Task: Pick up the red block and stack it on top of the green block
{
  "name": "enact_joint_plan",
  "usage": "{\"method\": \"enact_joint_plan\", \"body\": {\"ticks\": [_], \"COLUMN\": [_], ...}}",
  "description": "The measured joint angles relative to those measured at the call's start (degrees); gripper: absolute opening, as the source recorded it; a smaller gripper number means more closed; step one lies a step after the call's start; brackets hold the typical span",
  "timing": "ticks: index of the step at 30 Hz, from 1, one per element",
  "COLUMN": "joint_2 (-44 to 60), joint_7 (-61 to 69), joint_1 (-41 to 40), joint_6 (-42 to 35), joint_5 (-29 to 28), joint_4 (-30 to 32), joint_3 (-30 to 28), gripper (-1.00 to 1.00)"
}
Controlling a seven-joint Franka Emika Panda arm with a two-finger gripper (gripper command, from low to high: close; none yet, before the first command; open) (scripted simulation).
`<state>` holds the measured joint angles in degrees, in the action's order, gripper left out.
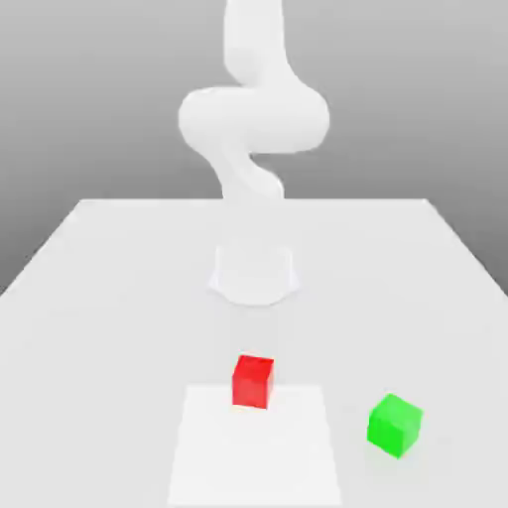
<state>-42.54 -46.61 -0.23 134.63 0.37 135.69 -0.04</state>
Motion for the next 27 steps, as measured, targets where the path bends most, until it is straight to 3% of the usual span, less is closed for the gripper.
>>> {"method": "enact_joint_plan", "body": {"ticks": [16, 23, 24, 27], "joint_2": [28.53, 49.18, 51.16, 51.16], "joint_7": [-7.85, -10.96, -11.11, -11.18], "joint_1": [-2.04, -1.49, -1.03, -1.07], "joint_6": [23.58, 40.29, 41.99, 42.00], "joint_5": [1.22, -1.37, -1.54, -1.61], "joint_4": [30.97, 32.52, 32.26, 32.27], "joint_3": [2.41, 1.22, 0.73, 0.74], "gripper": [0.00, 0.00, -1.00, -1.00]}}
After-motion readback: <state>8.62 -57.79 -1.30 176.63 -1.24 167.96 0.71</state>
